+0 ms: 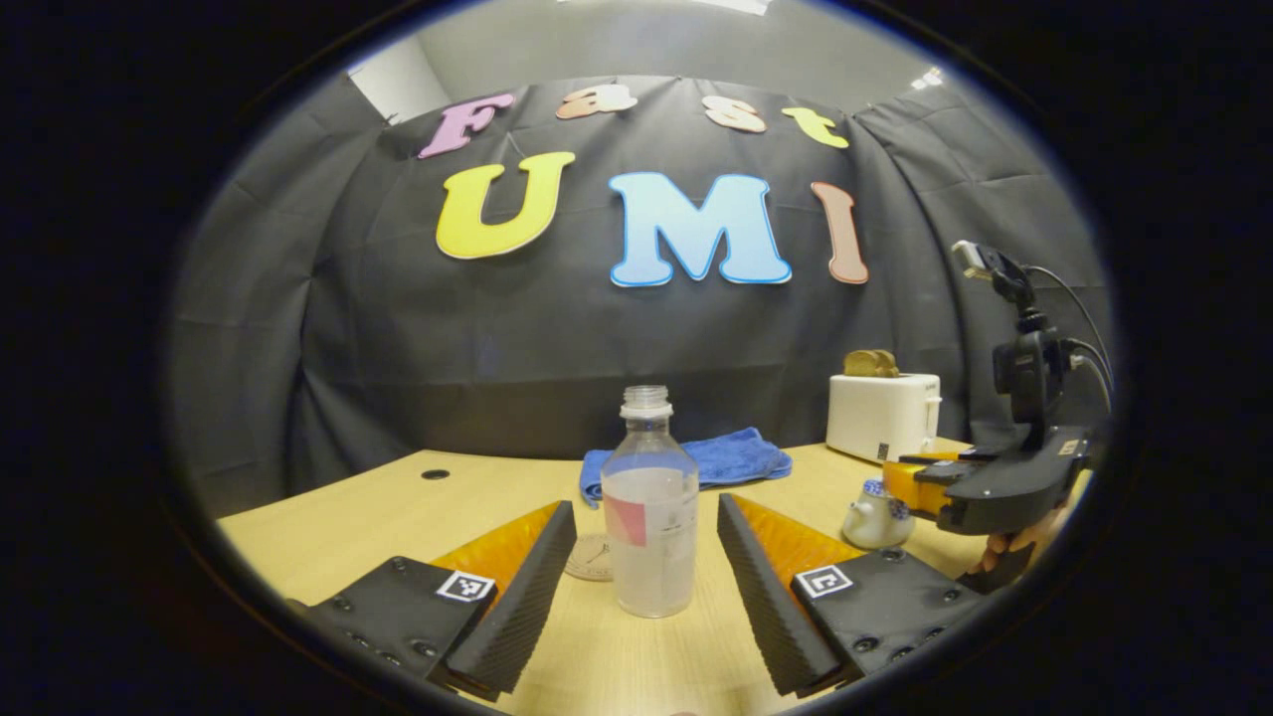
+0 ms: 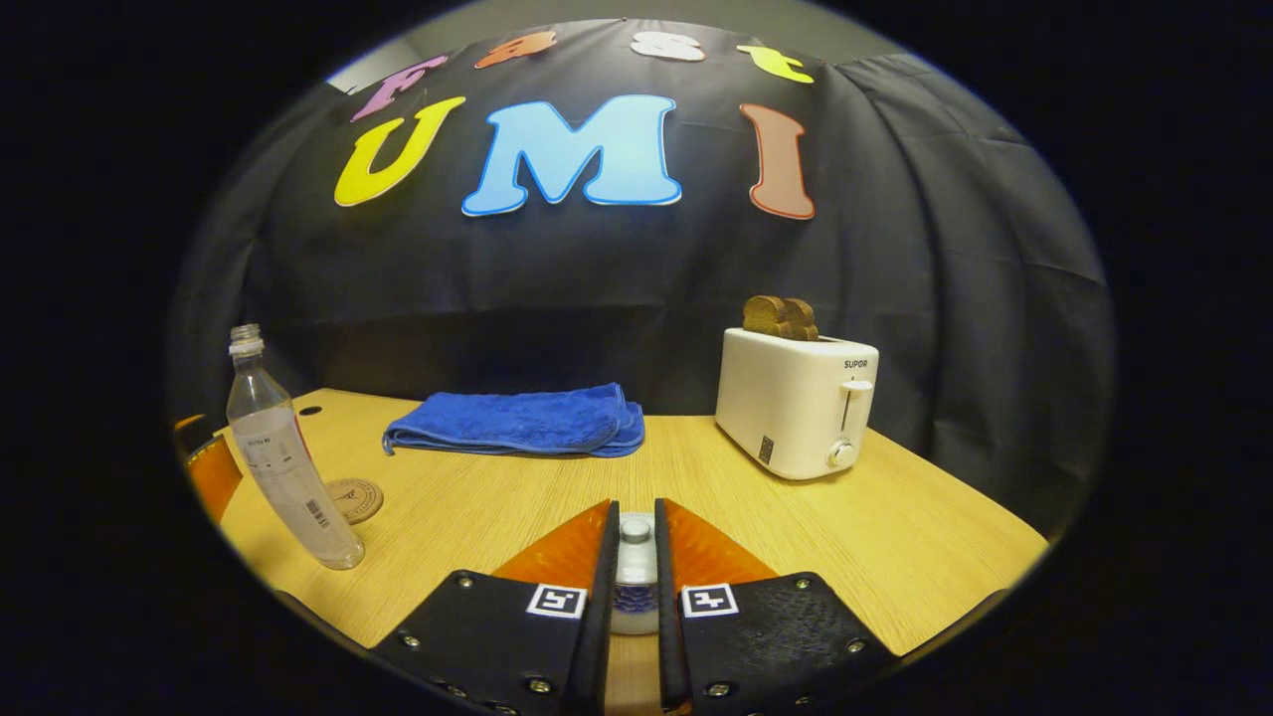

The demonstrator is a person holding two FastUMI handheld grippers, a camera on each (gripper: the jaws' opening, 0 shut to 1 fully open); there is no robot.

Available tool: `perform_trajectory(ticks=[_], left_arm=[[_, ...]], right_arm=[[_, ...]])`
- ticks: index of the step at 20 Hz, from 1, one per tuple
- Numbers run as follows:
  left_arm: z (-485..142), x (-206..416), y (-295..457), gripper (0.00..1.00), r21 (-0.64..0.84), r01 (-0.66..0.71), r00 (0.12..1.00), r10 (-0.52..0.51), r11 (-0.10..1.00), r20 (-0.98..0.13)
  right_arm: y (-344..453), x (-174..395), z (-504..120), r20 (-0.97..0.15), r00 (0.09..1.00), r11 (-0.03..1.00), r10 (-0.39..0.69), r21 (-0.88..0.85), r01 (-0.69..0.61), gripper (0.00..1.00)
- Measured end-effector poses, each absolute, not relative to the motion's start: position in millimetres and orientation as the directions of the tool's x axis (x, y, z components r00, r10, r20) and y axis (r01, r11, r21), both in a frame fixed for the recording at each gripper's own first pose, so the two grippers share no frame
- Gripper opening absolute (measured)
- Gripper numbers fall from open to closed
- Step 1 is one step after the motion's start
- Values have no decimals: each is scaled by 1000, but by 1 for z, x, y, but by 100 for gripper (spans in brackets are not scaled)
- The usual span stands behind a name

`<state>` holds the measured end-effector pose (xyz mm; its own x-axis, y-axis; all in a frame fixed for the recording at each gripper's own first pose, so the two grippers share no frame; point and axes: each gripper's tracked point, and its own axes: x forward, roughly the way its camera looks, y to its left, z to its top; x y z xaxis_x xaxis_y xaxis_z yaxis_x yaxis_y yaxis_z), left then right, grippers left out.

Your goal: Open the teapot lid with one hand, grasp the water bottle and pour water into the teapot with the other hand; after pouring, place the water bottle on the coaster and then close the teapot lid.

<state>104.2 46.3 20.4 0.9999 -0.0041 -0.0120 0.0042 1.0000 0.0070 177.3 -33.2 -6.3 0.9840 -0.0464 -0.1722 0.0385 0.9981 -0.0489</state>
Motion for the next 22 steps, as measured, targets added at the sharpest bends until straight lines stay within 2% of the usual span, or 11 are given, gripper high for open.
perform_trajectory(ticks=[4,5,9,14,19,22], left_arm=[[19,106,49,100,2,4,1000,-4,1000,-17],[16,106,49,100,6,2,1000,-2,1000,-22],[18,106,51,100,5,-3,1000,3,1000,-21],[23,111,49,100,12,-4,1000,4,1000,2],[13,132,50,100,-62,2,1000,-3,998,-31],[-2,151,43,100,-48,6,997,-9,999,-74]], right_arm=[[-38,178,-6,-167,985,998,-46,-41,40,21],[-38,179,-7,-171,984,998,-53,-46,45,4],[-33,175,-1,-153,988,999,-33,-40,27,4],[-32,152,29,-79,997,1000,-13,-29,11,4],[-31,117,23,-77,997,997,11,-75,-16,4],[-29,106,21,-69,998,996,16,-88,-22,4]])
